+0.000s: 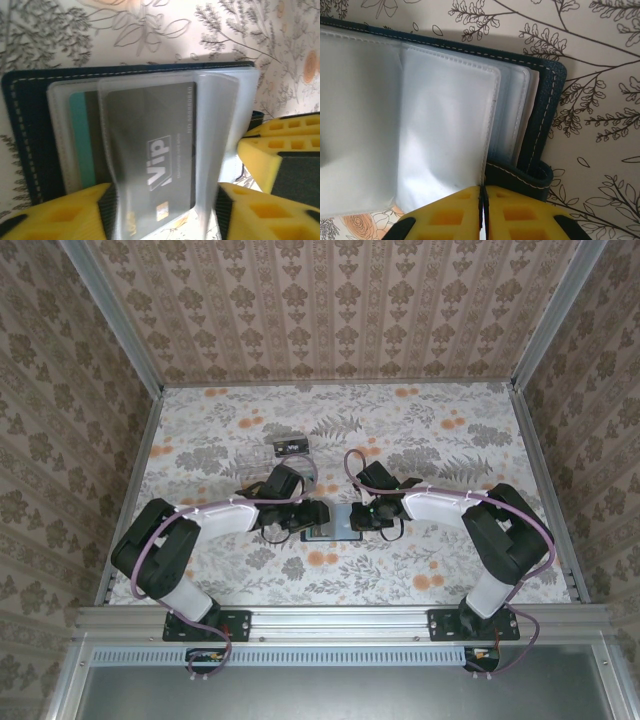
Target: Take the credit cards out of the card holder
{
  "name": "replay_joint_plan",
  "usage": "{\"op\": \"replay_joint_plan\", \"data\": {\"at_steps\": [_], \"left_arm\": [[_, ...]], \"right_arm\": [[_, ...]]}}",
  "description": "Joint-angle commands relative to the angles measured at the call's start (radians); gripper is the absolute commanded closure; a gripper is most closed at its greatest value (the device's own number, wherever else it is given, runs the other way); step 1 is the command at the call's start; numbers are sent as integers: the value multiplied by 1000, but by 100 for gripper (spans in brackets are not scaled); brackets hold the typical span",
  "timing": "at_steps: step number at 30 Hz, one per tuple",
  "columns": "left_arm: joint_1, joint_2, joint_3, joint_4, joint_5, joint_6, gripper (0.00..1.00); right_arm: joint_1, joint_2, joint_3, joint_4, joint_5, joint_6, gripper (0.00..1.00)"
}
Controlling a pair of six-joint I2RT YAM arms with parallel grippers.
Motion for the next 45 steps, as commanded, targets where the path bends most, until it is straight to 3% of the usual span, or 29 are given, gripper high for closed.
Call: {"op": "replay_joint_plan", "data": {"at_steps": [1, 2, 7, 10, 23, 26, 28, 31, 33, 34, 37, 45], "left_arm": [[-14, 6, 40, 22, 34, 10, 28], [-17, 4, 41, 23, 35, 11, 20], [-20, -18, 47, 23, 37, 23, 15], [-19, -33, 54, -6, 21, 35, 5], [29, -169, 42, -147, -49, 91, 8], [49, -184, 17, -149, -53, 96, 18], [53, -176, 12, -150, -54, 96, 33], [53, -148, -2, -110, -46, 73, 72], [51, -119, -8, -80, -36, 59, 93], [52, -104, -9, -70, -31, 56, 98], [51, -57, -6, -46, -22, 51, 100], [55, -6, -5, -69, -33, 58, 100]], "right_arm": [[7, 38, 10, -32, 16, 7, 86], [7, 37, 10, -31, 16, 10, 86], [7, 37, 11, -33, 20, 9, 85], [6, 33, 12, -33, 23, 11, 85], [-16, -127, 20, -95, 136, 38, 64], [-15, -161, 27, -87, 135, 56, 64], [-11, -179, 30, -73, 128, 70, 64], [-4, -176, 38, -32, 58, 84, 69], [-1, -147, 51, -3, -6, 98, 73], [0, -132, 53, 12, -30, 107, 75], [2, -81, 62, 58, -93, 136, 82], [0, 26, 73, 121, -175, 195, 84]]}}
